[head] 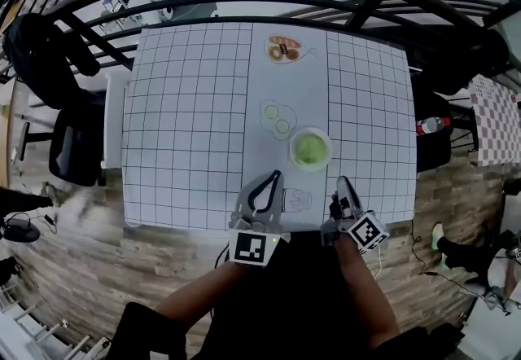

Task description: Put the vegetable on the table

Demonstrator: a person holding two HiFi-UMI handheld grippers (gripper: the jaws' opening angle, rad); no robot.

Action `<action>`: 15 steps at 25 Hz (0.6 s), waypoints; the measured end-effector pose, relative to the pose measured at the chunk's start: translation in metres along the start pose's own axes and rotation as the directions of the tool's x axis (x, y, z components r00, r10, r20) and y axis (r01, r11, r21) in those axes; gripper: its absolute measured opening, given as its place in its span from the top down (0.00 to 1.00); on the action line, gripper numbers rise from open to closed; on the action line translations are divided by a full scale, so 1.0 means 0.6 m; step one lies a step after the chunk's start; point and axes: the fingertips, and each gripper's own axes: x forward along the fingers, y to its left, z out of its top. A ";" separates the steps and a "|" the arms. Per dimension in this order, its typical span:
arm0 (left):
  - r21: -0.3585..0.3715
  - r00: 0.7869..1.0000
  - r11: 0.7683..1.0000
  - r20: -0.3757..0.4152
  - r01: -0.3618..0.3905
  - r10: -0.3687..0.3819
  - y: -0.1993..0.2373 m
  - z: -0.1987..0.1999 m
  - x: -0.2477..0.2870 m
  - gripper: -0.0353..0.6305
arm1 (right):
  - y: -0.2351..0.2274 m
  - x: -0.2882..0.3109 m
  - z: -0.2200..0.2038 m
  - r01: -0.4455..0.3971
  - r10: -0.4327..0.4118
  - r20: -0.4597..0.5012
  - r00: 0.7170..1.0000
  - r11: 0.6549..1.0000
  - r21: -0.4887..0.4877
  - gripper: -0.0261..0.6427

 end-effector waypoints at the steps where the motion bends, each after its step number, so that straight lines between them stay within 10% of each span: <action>1: 0.005 1.000 1.000 0.006 0.016 -0.016 -0.005 0.000 0.005 0.93 | 0.009 -0.006 0.007 0.006 -0.006 0.006 1.000 0.999 -0.039 0.96; 15: -0.041 0.989 0.994 0.107 -0.098 0.102 -0.044 0.092 -0.001 0.93 | 0.177 -0.064 0.108 -0.036 0.076 0.050 0.996 0.830 -0.557 0.97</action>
